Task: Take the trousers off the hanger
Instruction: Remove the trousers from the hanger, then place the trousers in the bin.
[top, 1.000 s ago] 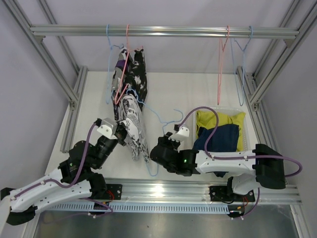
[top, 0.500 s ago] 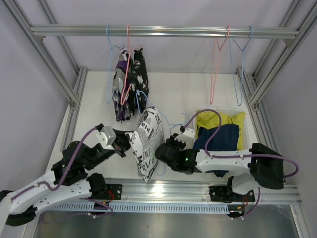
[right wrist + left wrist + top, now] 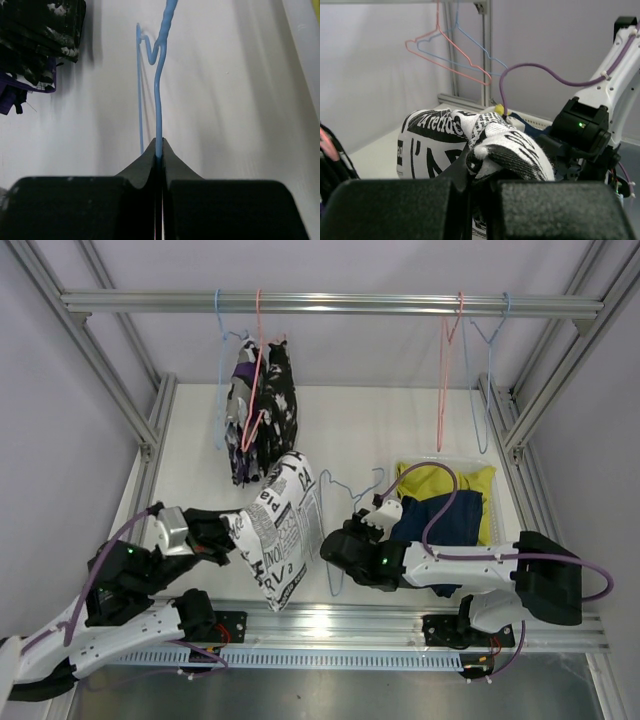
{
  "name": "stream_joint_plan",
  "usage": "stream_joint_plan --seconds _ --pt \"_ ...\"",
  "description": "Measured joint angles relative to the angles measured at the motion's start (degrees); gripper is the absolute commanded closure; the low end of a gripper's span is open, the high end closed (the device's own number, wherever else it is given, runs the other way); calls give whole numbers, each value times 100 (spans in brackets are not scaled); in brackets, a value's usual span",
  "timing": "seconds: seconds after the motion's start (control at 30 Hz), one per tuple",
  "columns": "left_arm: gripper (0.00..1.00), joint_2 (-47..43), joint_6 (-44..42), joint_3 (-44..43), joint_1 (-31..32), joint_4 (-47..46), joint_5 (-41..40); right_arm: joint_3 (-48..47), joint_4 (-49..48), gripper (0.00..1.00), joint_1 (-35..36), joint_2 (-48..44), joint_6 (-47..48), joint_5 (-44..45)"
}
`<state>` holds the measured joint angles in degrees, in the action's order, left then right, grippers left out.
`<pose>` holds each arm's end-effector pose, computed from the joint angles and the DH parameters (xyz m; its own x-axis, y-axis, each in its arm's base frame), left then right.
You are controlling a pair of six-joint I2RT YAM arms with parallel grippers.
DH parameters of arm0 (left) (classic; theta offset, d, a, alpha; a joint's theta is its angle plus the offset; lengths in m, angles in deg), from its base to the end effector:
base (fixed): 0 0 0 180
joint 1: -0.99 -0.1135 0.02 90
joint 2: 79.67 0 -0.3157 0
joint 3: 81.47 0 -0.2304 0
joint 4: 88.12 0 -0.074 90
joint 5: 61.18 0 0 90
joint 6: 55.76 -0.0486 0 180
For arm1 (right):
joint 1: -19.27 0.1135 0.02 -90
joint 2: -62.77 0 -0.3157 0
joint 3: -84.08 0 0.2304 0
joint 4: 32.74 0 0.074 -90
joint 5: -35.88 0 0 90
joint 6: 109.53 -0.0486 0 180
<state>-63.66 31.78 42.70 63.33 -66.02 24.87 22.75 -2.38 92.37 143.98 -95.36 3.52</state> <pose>0.0077 -0.0075 0.3854 0.1778 -0.2470 -0.9526 0.8463 0.5323 0.0199 0.1127 0.2296 0.2703 -0.3990 0.4720 -0.7862 0.1298 0.8778 0.4612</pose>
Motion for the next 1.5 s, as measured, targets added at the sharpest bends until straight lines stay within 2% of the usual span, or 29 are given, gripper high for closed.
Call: stream_joint_plan --seconds 0.33,0.7,0.87,1.07,1.23,1.5 --pt "99 -310 -155 0 -2 -105 -800 -81 730 100 208 -243 -114 225" --pt "99 35 -258 0 -2 -131 -1300 -1467 2422 100 1504 -1198 175 1482" --pt "99 247 -256 0 -2 -129 -1513 -1908 2837 100 2308 -1591 778 1987" --pt "99 741 -208 -46 -9 -101 -1604 -2424 2118 100 2686 -1853 2850 2269" --pt "99 1351 -87 -264 -13 92 -1484 -4087 2793 100 2719 -1720 3250 2448" --pt "99 2393 168 -1005 -13 372 -1117 -4929 3915 100 2610 -1709 3296 2559"
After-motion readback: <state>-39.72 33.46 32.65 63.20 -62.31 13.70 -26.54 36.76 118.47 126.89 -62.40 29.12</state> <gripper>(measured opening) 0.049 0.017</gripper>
